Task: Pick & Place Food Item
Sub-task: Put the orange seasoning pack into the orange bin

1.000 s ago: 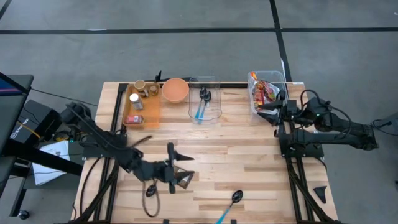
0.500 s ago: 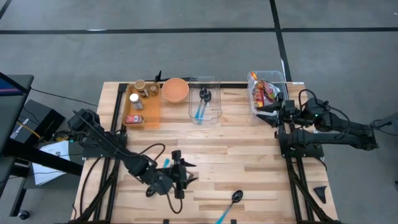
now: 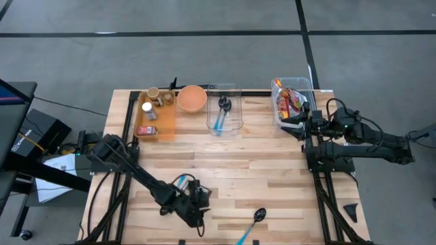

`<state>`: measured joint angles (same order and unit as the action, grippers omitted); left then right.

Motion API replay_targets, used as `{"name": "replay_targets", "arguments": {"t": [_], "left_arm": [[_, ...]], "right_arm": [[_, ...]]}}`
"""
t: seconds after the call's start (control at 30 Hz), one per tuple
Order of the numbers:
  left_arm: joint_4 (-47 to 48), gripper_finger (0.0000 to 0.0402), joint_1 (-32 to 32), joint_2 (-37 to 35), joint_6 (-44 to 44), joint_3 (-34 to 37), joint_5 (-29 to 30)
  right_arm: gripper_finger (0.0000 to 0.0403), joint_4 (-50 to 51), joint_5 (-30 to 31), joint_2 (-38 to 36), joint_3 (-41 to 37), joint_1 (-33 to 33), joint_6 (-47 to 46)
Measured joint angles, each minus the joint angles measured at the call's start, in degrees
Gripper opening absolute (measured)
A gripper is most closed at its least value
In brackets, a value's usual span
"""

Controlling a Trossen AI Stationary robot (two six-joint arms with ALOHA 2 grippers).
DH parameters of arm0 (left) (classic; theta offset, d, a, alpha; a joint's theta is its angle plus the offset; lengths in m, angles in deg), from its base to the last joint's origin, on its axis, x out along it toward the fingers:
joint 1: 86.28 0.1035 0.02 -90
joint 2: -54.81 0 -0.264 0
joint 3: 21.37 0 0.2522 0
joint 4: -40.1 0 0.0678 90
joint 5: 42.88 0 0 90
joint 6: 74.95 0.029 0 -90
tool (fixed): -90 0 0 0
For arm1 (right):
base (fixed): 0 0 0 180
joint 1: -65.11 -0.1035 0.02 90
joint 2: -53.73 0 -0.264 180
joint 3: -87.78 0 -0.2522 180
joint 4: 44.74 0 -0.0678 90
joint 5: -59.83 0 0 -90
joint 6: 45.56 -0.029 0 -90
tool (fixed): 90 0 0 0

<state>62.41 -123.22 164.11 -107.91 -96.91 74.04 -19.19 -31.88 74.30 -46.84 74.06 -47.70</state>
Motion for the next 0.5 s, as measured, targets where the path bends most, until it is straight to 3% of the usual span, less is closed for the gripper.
{"name": "replay_targets", "arguments": {"t": [0.5], "left_arm": [[4.7, 0.0215, 0.0, 1.9, -8.8, 1.8, 0.5]], "right_arm": [[0.0134, 1.9, 0.0, 0.0, 0.0, 0.0, -0.5]]}}
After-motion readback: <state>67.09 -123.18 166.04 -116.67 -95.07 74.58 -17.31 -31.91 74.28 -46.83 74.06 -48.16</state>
